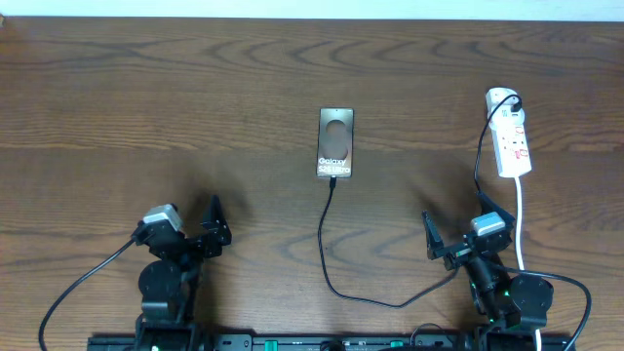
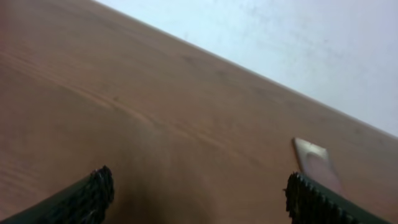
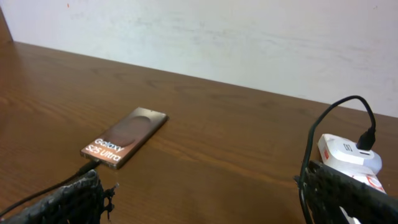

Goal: Plug charger to phone and switch on socket

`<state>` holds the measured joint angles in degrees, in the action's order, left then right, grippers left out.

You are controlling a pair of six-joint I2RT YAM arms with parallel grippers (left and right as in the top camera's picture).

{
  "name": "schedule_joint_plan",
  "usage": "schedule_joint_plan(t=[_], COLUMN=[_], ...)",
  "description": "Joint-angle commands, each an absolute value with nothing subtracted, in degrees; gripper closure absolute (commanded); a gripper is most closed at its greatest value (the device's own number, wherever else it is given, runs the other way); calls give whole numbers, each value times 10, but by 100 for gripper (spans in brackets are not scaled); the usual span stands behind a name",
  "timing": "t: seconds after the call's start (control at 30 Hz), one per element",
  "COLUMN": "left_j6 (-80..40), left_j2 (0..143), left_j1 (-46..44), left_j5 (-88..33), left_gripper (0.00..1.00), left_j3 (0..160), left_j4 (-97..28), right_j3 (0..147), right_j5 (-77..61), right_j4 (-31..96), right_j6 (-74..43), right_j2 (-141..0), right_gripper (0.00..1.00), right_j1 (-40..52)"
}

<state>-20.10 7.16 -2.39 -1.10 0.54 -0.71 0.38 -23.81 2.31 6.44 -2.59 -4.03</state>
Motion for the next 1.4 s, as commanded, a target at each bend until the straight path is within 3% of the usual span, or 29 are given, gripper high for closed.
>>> schedule_joint_plan(t=[0.0, 1.37], left_j6=[-178, -146], left_j2=[32, 22], left_j1=[-22, -22], left_j5=[24, 24], left_gripper=[10, 10], left_j3=[2, 2], left_j4=[-41, -40], right_j3=[3, 3], right_j5=[-241, -241], right_j4=[26, 26], right_j6=[58, 58], right_j2=[-25, -25], right_gripper=[1, 1], right_j1=[-37, -37])
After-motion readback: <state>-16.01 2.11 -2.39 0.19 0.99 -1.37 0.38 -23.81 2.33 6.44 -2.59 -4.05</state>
